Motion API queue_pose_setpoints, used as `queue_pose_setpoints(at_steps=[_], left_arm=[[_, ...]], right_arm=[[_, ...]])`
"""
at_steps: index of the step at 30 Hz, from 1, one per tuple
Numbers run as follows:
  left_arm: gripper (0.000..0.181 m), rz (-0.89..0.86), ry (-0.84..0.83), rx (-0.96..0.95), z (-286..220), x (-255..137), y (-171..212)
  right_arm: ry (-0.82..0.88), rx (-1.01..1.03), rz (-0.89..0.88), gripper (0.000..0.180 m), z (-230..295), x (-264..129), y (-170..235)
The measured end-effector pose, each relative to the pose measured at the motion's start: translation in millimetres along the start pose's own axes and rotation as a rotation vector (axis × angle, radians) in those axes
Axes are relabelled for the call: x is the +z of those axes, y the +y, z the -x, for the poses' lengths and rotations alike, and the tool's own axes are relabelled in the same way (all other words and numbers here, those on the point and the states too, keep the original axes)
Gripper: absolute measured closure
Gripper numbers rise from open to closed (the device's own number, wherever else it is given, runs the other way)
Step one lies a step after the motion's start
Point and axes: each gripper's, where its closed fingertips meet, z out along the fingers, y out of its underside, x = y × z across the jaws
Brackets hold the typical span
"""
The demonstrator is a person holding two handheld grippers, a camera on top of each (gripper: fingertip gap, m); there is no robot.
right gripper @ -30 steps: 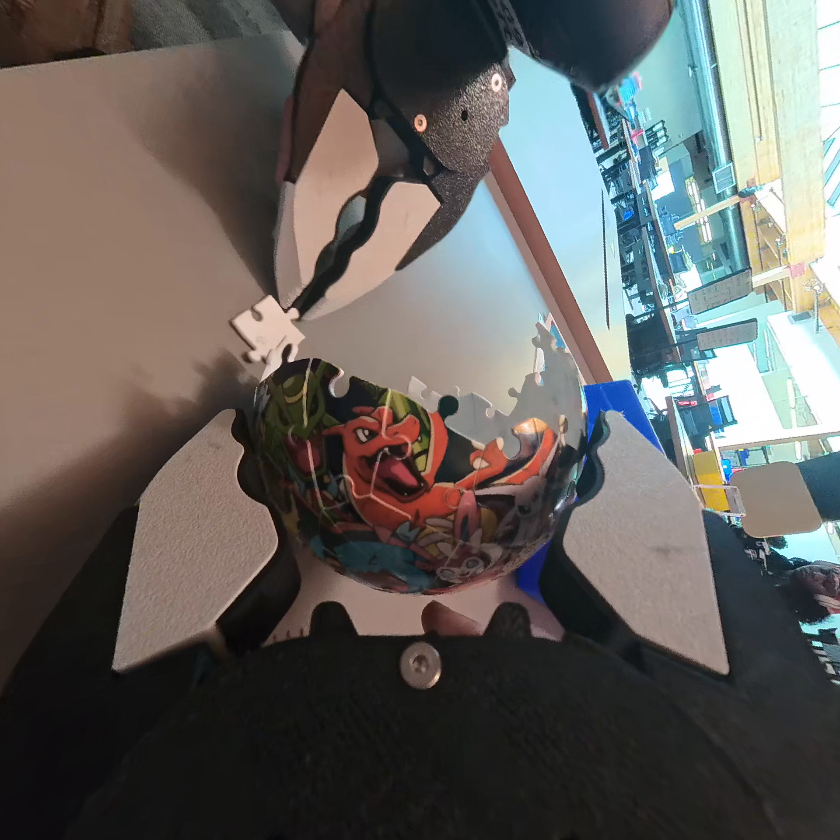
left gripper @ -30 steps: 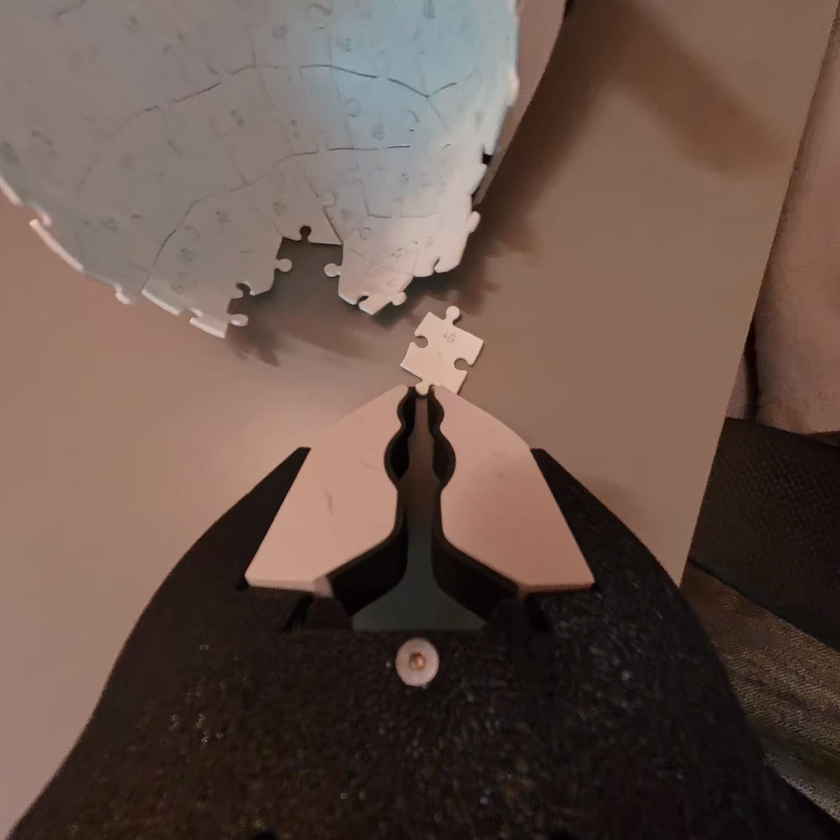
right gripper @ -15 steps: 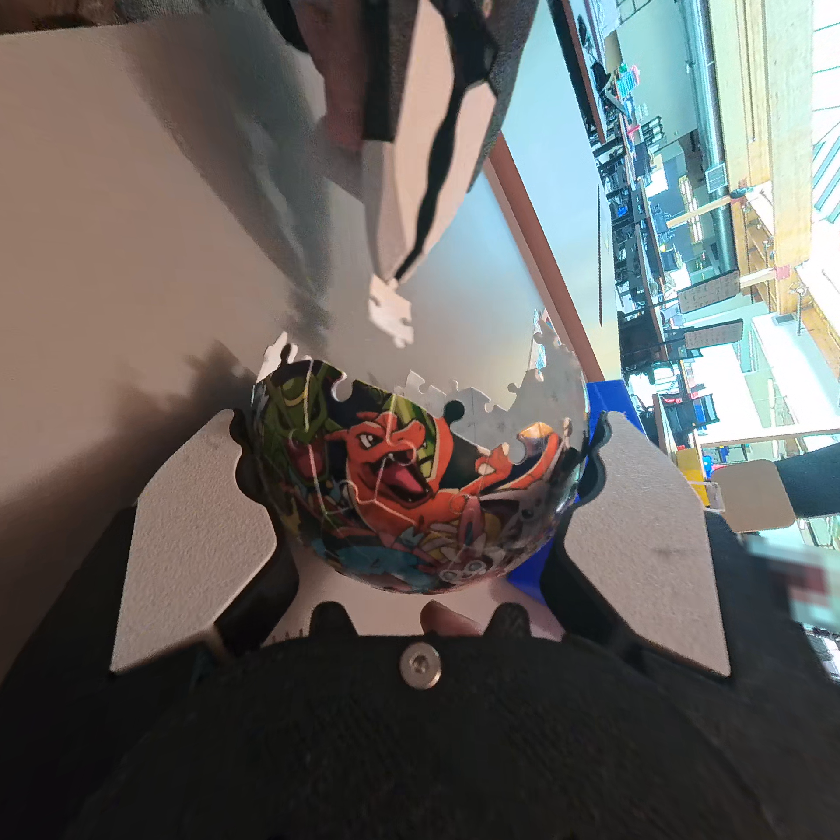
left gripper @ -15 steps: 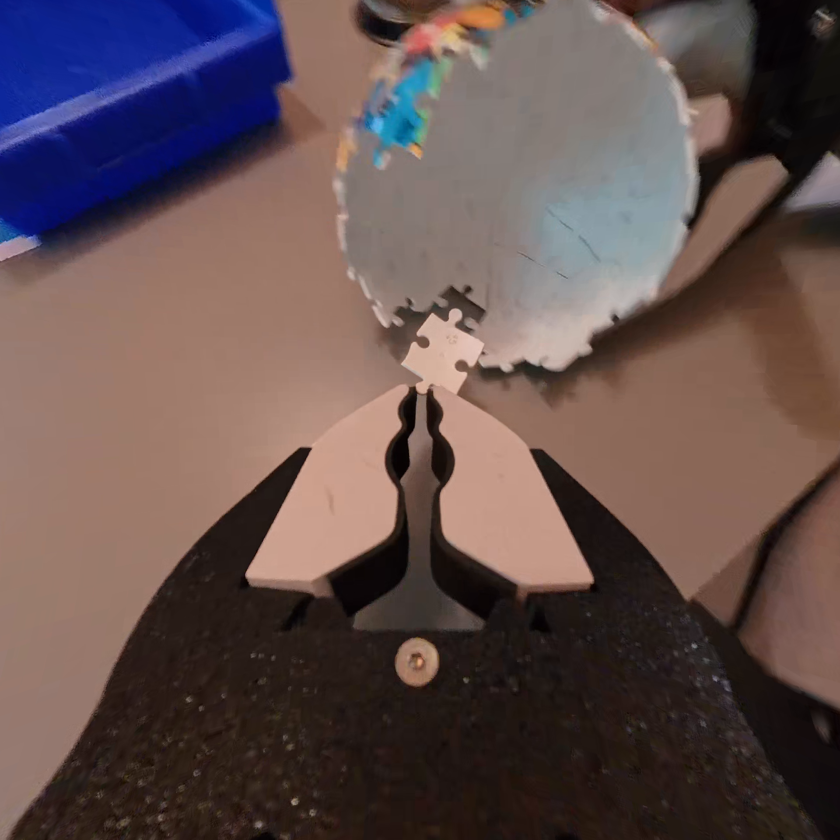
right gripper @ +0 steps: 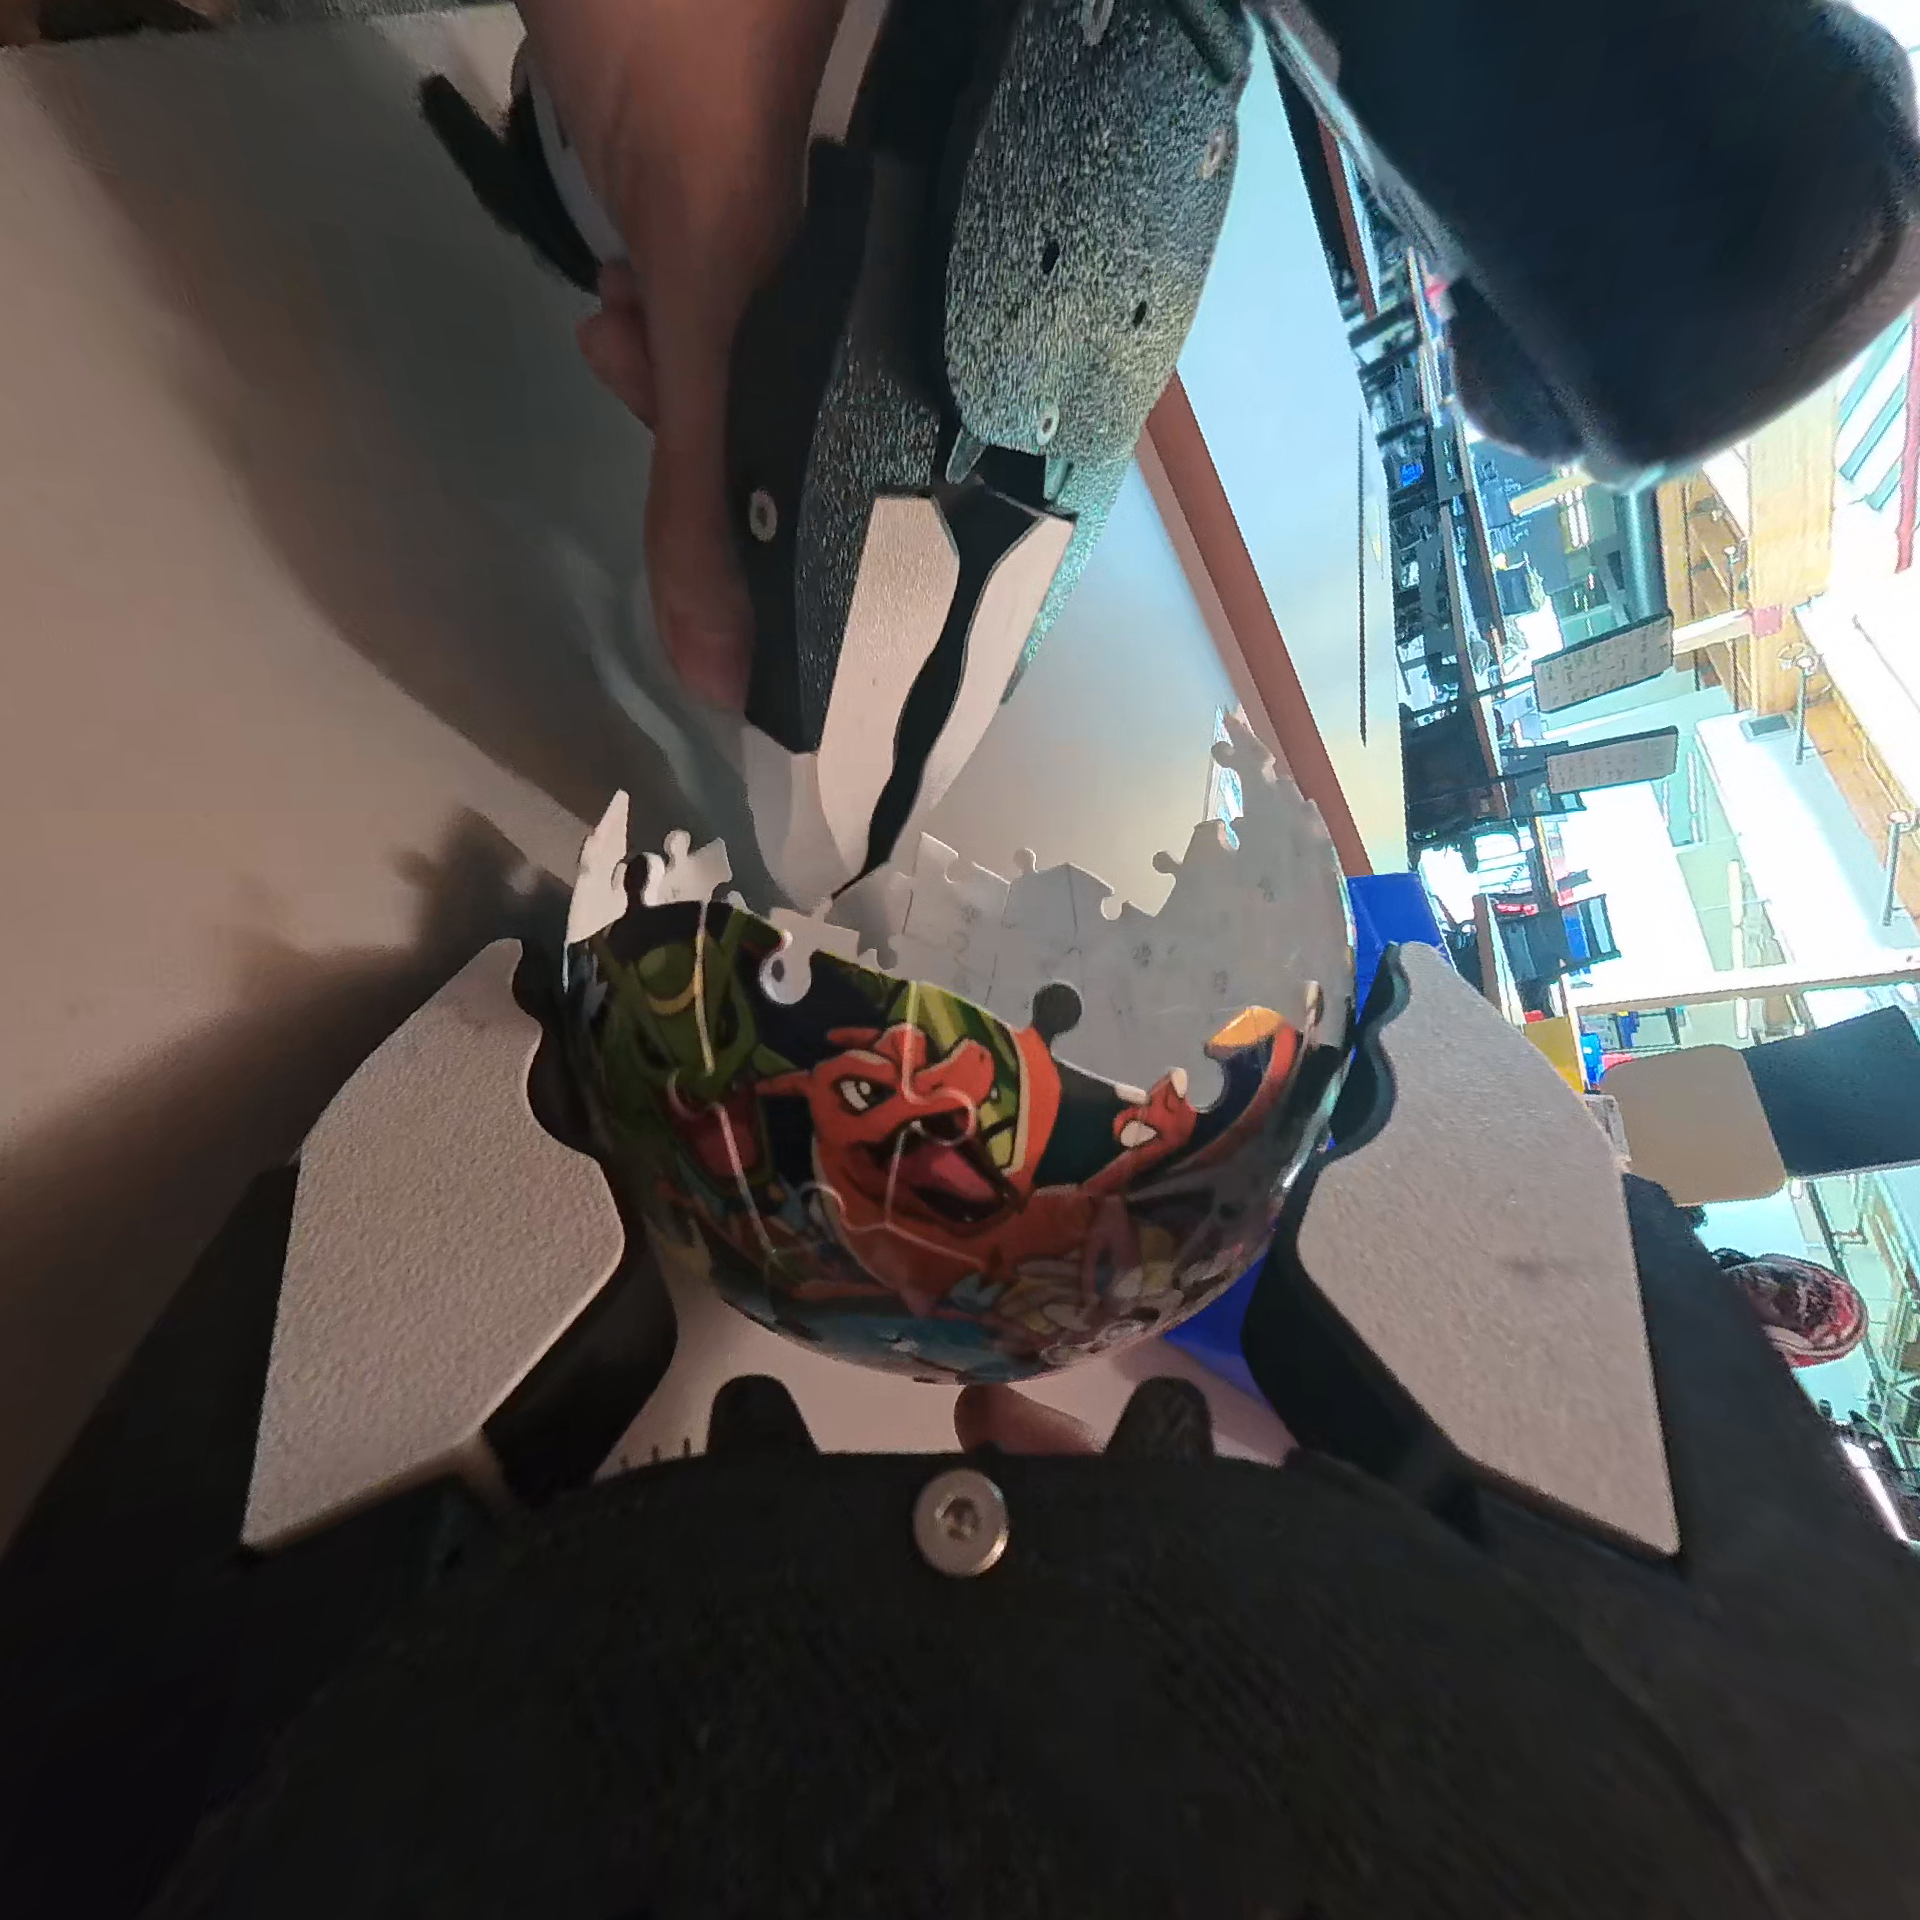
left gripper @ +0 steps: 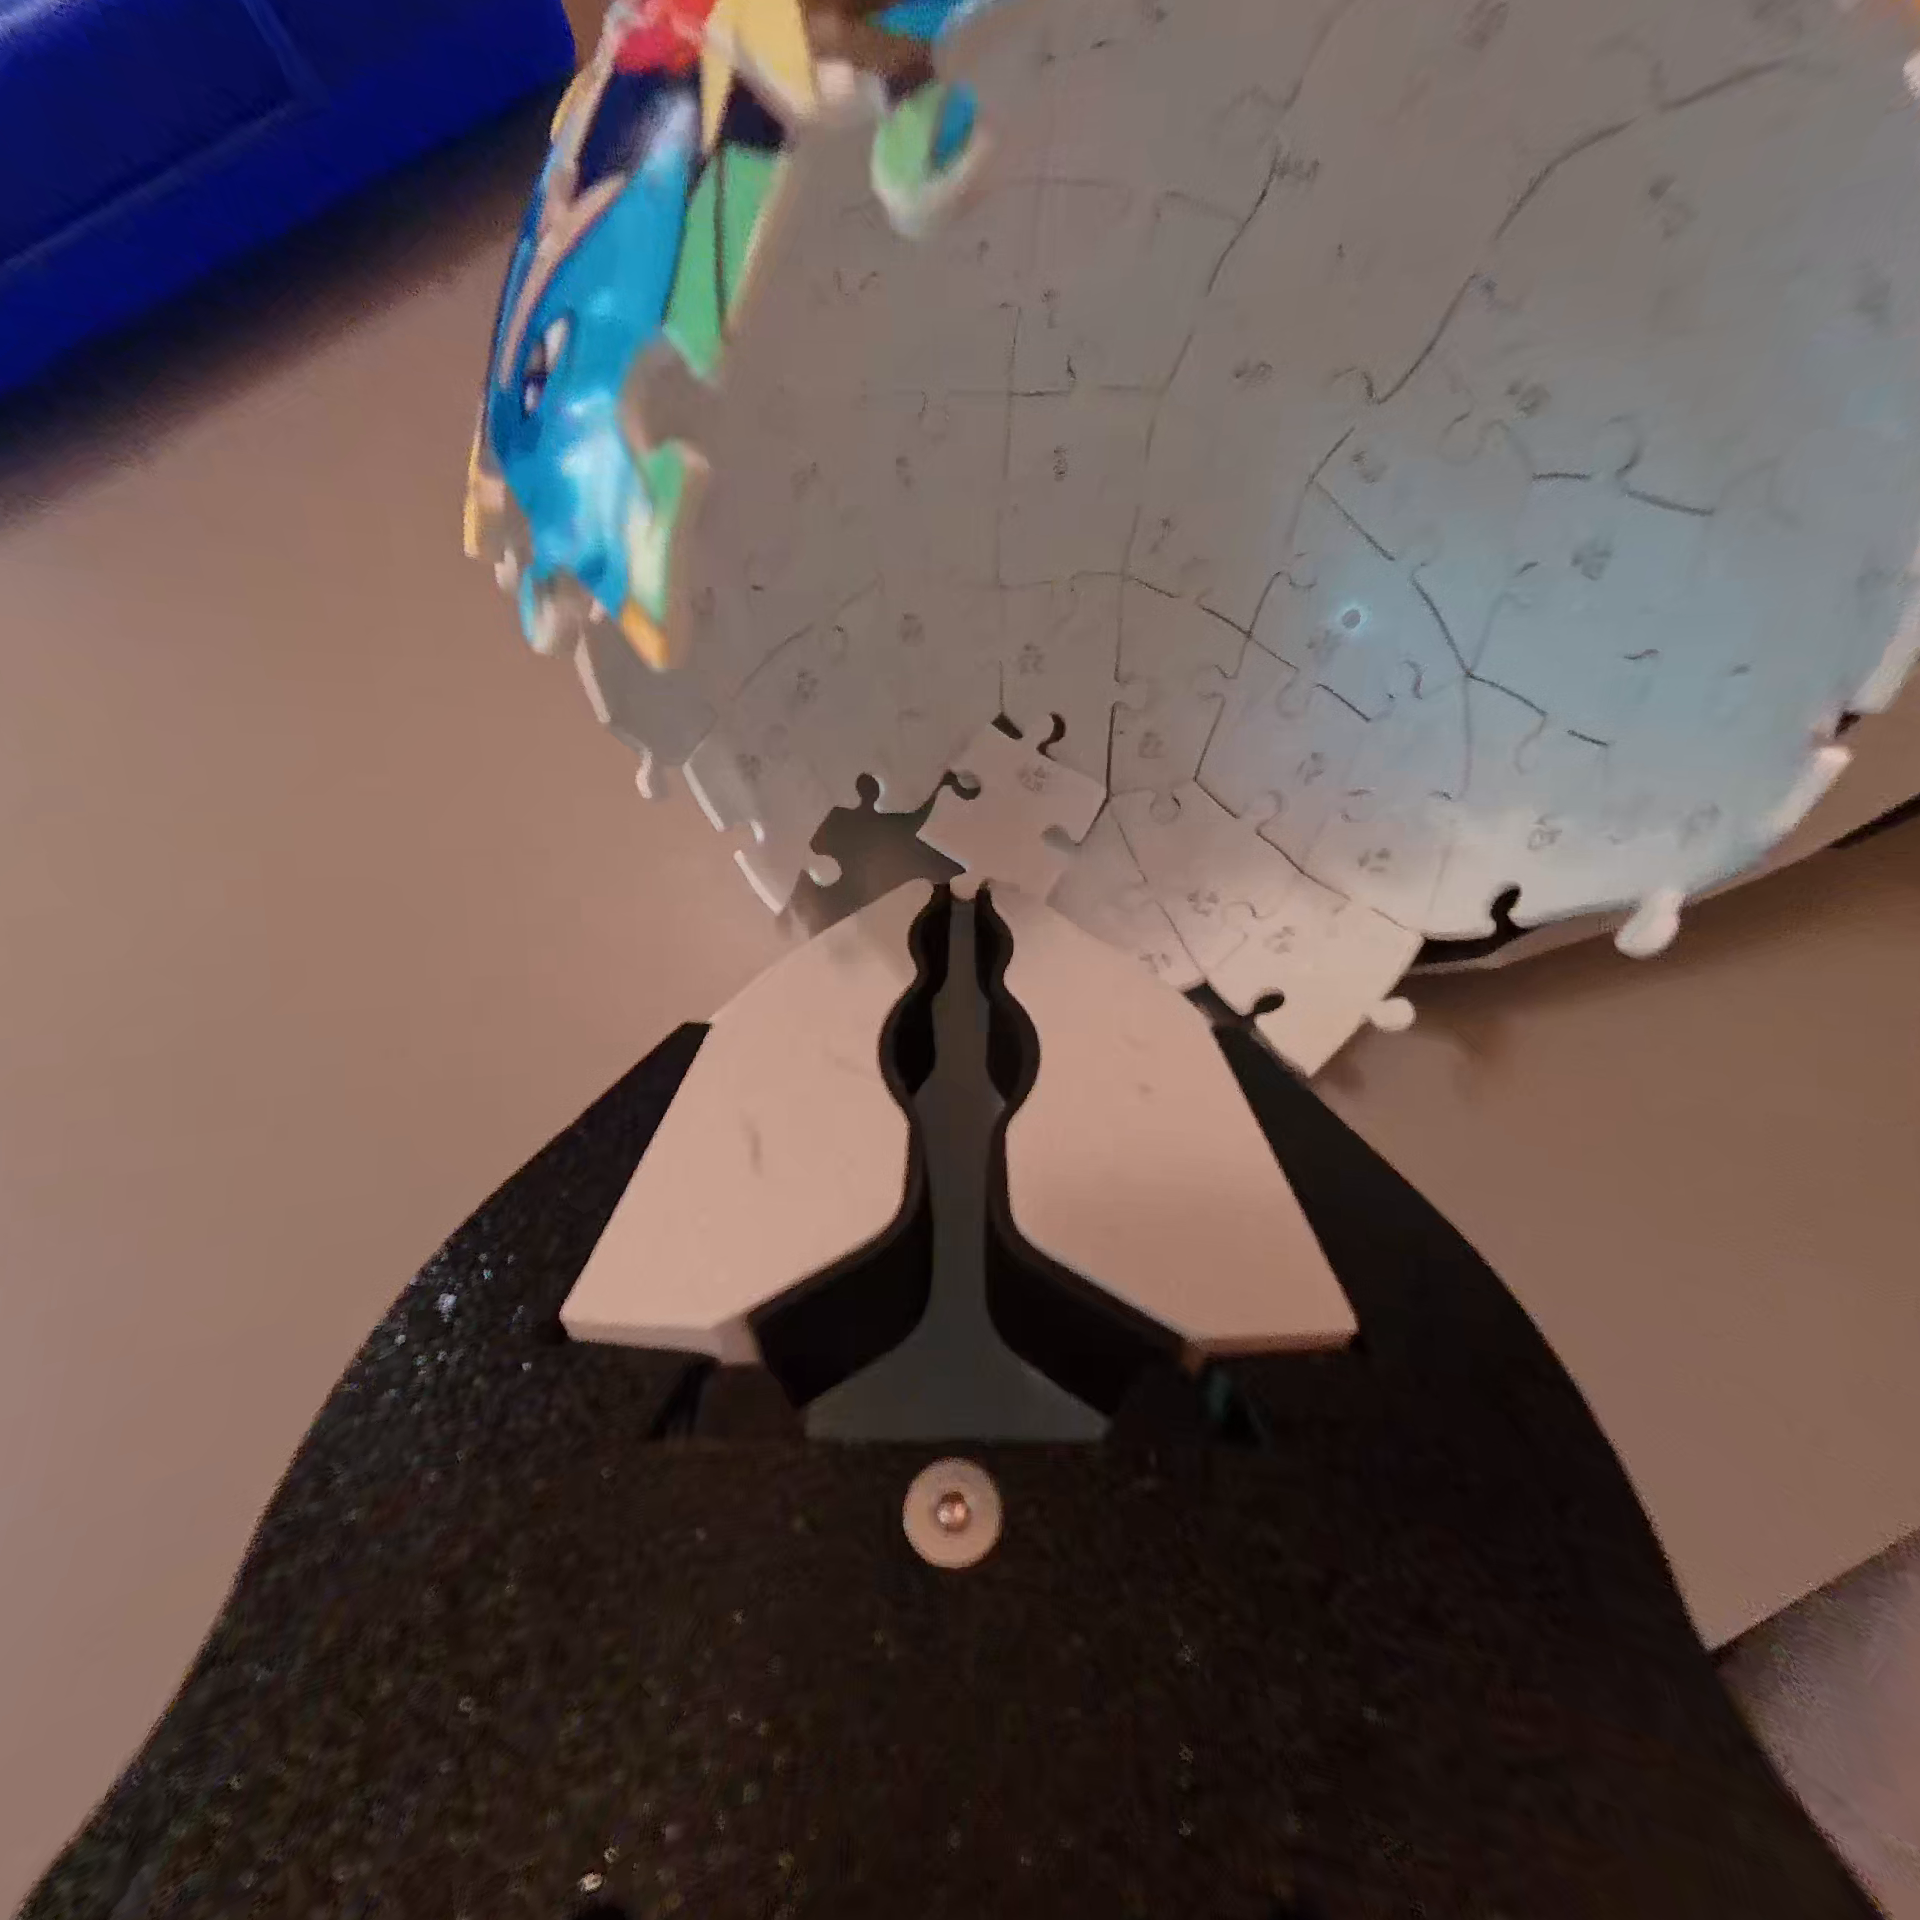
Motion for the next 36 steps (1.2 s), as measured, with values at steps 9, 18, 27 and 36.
queue_pose_setpoints(at_steps=[9, 18, 27, 36], left_arm=[[0.176, 0.018, -0.014, 0.080, 0, 9, 1], [0.177, 0.032, -0.014, 0.131, 3, 9, 5], [0.173, 0.005, 0.032, 0.143, 1, 6, 0], [0.131, -0.210, 0.047, -0.045, 11, -18, -23]], right_arm=[[0.001, -0.001, -0.003, 0.039, 0, 0, 0], [0.003, -0.008, -0.002, 0.039, 0, 1, -1], [0.003, -0.013, 0.000, 0.039, 0, 1, -2], [0.009, -0.013, 0.003, 0.042, -1, 1, -1]])
